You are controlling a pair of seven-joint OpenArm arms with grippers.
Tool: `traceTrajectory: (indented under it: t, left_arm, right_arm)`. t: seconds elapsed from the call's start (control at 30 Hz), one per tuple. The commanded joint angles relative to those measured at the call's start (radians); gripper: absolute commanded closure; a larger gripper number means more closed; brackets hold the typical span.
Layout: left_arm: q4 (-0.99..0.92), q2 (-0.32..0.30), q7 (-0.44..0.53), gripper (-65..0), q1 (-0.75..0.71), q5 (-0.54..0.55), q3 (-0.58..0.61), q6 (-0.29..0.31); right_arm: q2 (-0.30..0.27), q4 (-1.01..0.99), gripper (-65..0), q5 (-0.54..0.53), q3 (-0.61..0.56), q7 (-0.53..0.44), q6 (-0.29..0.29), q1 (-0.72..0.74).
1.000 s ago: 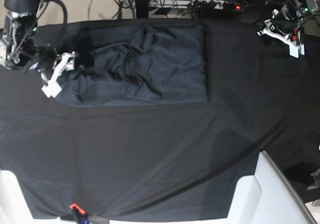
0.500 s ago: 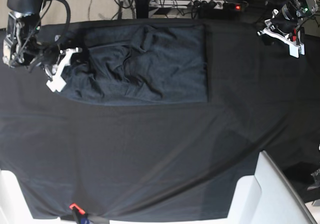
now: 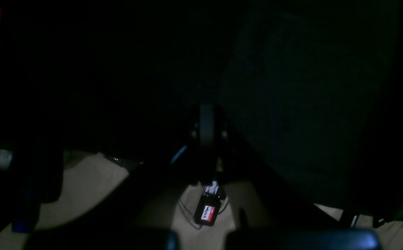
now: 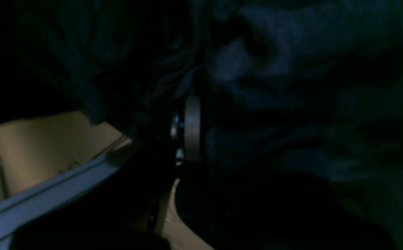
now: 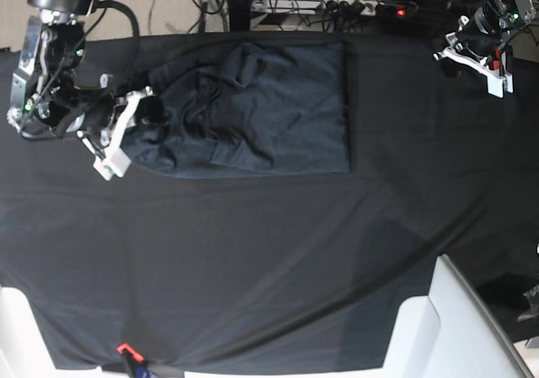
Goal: Fold the T-shirt properly
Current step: 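Lift the short end with the right gripper and fold it over the middle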
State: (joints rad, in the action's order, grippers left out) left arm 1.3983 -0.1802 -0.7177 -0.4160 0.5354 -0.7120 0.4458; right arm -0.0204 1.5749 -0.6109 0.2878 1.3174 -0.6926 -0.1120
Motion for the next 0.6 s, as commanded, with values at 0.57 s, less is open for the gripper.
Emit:
traceTrajectory:
  t: [0.57]
  left_arm:
    - [0.014,-0.017,0.016,0.0,-0.004,0.013,-0.005,0.005]
  right_arm:
    - [-0.006,0.111,-0.5,-0.016,-0.686,-0.197,0.348,0.053]
